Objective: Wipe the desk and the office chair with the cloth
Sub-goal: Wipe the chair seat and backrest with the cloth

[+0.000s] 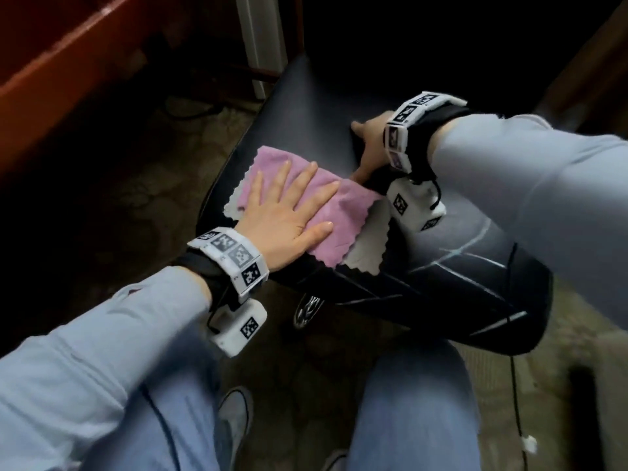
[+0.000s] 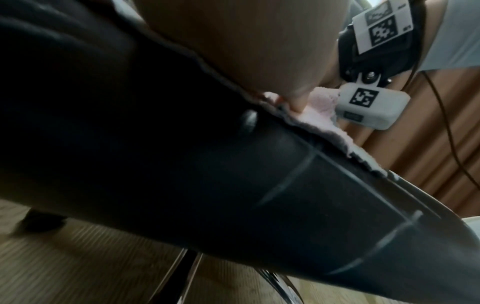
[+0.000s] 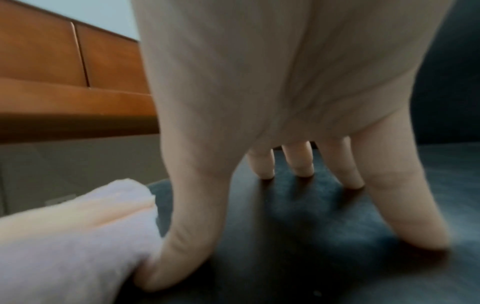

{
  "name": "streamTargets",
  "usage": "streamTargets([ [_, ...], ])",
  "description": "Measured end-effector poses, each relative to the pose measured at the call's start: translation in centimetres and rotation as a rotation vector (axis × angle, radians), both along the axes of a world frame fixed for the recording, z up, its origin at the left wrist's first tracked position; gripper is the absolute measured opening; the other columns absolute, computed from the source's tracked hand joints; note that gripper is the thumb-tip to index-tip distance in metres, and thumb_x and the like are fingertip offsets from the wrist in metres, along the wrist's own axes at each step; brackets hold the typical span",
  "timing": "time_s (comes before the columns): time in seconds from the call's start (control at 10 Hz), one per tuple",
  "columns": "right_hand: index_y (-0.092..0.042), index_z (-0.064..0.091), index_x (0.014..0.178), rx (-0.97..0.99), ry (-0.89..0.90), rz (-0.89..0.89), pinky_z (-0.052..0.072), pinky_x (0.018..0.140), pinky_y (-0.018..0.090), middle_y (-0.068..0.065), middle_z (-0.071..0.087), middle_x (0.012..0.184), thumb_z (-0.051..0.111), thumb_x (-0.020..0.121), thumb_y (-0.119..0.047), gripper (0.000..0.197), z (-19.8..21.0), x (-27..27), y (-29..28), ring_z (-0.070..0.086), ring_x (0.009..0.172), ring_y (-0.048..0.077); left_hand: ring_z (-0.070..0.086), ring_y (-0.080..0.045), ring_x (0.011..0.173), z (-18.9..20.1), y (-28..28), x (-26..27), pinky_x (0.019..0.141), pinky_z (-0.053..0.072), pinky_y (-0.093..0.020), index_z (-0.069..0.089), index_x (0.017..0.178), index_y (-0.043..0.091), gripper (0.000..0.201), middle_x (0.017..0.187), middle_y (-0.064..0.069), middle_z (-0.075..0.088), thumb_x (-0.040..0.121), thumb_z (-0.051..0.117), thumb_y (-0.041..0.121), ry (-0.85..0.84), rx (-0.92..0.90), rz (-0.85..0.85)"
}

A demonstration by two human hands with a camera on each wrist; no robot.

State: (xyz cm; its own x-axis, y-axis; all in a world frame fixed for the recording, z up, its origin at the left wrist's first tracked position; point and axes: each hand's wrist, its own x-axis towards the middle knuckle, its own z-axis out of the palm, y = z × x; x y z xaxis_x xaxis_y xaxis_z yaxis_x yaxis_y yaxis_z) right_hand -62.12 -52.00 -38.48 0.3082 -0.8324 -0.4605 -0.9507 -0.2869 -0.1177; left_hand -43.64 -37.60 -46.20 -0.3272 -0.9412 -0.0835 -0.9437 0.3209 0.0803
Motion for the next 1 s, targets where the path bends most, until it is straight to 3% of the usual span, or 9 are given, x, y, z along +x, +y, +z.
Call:
streamTargets([
  [0.1,-0.004,0.039,0.145,-0.017,0.007,-0.012,0.034,0.105,0.042,0.022,0.040,0.147,0.081,0.079,-0.025,0.081,-0.2,-0.3,0.2,0.038,0.135,0.040,-0.019,-0.027,0.151,-0.1,0.8,-0.6,0.118,-0.012,-0.061,-0.011,0.151,0.054,0.068,0.165,0.010,-0.017,0.087,0.000,0.074,-0.011,0.030,0.021],
  [0.2,-0.005,0.051,0.137,0.006,-0.032,-0.016,0.041,0.080,0.029,0.021,0.051,0.137,0.082,0.077,-0.027,0.071,0.0,-0.8,1.2,0.051,0.116,0.035,-0.020,-0.025,0.151,-0.3,0.6,-0.8,0.118,-0.013,-0.059,-0.011,0.150,0.056,0.069,0.165,0.012,-0.019,0.085,0.001,0.076,0.006,0.047,0.011],
  [0.3,-0.014,0.061,0.122,-0.017,-0.026,-0.029,0.045,0.073,0.027,0.009,0.063,0.121,0.079,0.078,-0.042,0.055,1.6,-1.9,3.8,0.056,0.097,0.025,-0.019,-0.023,0.152,-0.8,0.5,-0.4,0.119,-0.012,-0.057,-0.012,0.149,0.058,0.069,0.165,0.013,-0.017,0.084,0.002,0.077,0.017,0.029,0.004],
  [0.4,-0.026,0.056,0.137,-0.120,-0.069,-0.114,0.041,0.089,0.025,-0.002,0.063,0.124,0.075,0.078,-0.051,0.067,3.2,-4.1,6.8,0.057,0.107,0.019,-0.016,-0.024,0.152,-0.9,0.0,-0.1,0.119,-0.011,-0.057,-0.009,0.150,0.057,0.070,0.166,0.012,-0.014,0.084,0.002,0.078,0.025,-0.003,-0.027],
  [0.5,-0.032,0.052,0.140,-0.232,-0.098,-0.188,0.037,0.102,0.028,-0.003,0.056,0.140,0.072,0.081,-0.050,0.065,4.0,-7.1,11.0,0.050,0.129,0.021,-0.013,-0.026,0.153,-1.0,-0.3,-0.2,0.119,-0.008,-0.059,-0.008,0.150,0.056,0.067,0.166,0.010,-0.012,0.088,0.004,0.078,0.038,-0.019,-0.048],
  [0.6,-0.034,0.042,0.147,-0.226,-0.112,-0.268,0.029,0.112,0.030,0.002,0.035,0.157,0.068,0.085,-0.050,0.070,3.4,-9.9,15.6,0.037,0.141,0.023,-0.011,-0.027,0.153,-1.1,0.8,-0.5,0.120,-0.007,-0.059,-0.006,0.151,0.055,0.069,0.167,0.009,-0.010,0.087,0.004,0.078,0.052,-0.026,-0.051],
  [0.7,-0.030,0.028,0.154,-0.199,-0.201,-0.505,0.021,0.116,0.032,0.009,0.019,0.162,0.061,0.088,-0.057,0.079,1.4,-13.7,19.5,0.026,0.147,0.024,-0.009,-0.029,0.153,-1.0,2.3,-0.8,0.119,-0.005,-0.061,-0.004,0.153,0.054,0.071,0.167,0.007,-0.008,0.086,0.003,0.077,0.048,-0.044,-0.090],
  [0.8,-0.009,0.030,0.151,-0.217,-0.299,-0.776,0.024,0.113,0.032,0.015,0.029,0.158,0.040,0.100,-0.053,0.069,-1.4,-17.3,21.8,0.030,0.144,0.029,-0.010,-0.029,0.153,-0.9,3.2,-1.3,0.119,-0.003,-0.062,-0.004,0.153,0.053,0.073,0.167,0.007,-0.010,0.084,0.001,0.077,0.031,-0.043,-0.099],
  [1.0,-0.002,0.029,0.150,-0.213,-0.515,-0.893,0.020,0.117,0.035,0.016,0.031,0.157,0.029,0.105,-0.047,0.064,-6.1,-20.2,22.6,0.028,0.145,0.031,-0.014,-0.028,0.152,-2.1,4.3,-3.8,0.119,-0.007,-0.063,-0.006,0.153,0.052,0.074,0.166,0.007,-0.013,0.084,0.000,0.079,0.037,-0.102,-0.049],
])
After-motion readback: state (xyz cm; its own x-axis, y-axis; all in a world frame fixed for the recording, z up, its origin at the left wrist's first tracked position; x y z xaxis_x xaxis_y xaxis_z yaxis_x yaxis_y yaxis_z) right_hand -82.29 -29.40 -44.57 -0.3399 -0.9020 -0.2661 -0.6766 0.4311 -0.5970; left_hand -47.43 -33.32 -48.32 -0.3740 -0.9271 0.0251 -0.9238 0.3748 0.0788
